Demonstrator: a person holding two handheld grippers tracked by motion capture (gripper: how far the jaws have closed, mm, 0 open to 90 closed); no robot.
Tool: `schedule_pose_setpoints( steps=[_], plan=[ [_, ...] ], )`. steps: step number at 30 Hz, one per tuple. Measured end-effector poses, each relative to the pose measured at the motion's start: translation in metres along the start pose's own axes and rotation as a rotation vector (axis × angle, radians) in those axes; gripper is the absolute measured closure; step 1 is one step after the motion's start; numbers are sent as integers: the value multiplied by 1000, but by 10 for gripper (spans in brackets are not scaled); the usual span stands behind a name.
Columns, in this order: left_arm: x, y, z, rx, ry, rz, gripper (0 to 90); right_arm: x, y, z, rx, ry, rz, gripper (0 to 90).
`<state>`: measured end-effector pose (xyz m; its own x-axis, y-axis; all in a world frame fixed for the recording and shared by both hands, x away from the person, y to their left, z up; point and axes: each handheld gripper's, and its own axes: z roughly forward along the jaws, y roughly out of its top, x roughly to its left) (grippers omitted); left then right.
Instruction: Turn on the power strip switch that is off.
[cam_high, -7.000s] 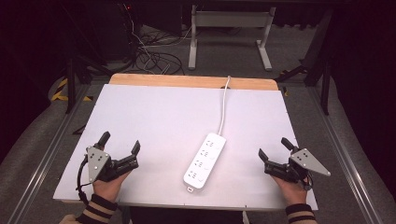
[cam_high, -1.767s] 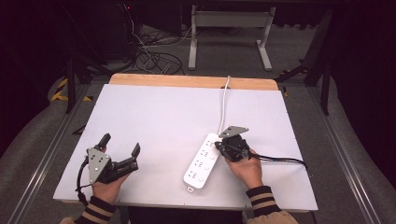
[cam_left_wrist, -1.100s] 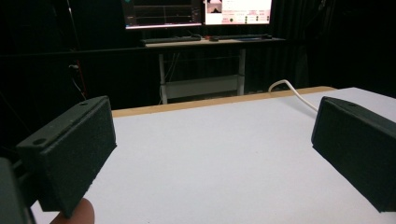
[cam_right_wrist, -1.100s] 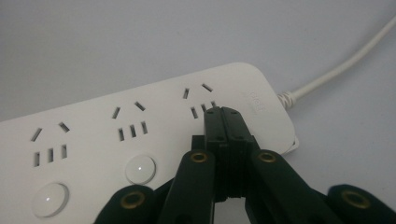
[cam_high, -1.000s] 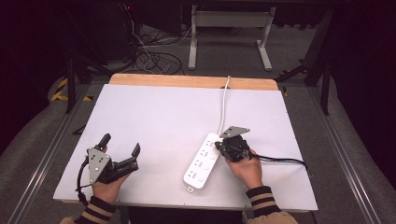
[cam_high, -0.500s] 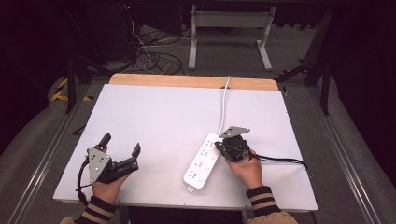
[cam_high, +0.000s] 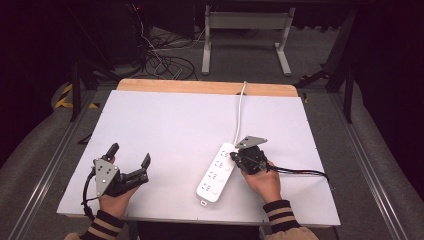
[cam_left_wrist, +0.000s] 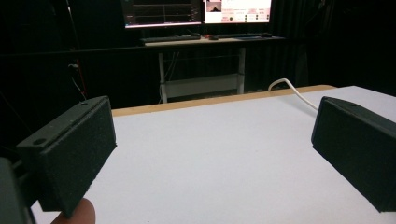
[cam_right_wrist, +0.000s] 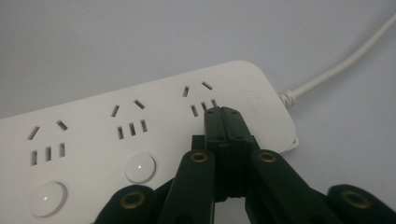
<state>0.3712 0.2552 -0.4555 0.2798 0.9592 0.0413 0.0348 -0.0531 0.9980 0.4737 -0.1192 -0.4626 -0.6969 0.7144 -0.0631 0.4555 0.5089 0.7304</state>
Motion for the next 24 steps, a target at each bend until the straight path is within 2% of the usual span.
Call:
schedule_pose_setpoints(
  steps=[24],
  plan=[
    [-1, 0, 0, 0, -2, -2, 6, 1, -1, 0, -6, -6, 1, 900]
  ],
)
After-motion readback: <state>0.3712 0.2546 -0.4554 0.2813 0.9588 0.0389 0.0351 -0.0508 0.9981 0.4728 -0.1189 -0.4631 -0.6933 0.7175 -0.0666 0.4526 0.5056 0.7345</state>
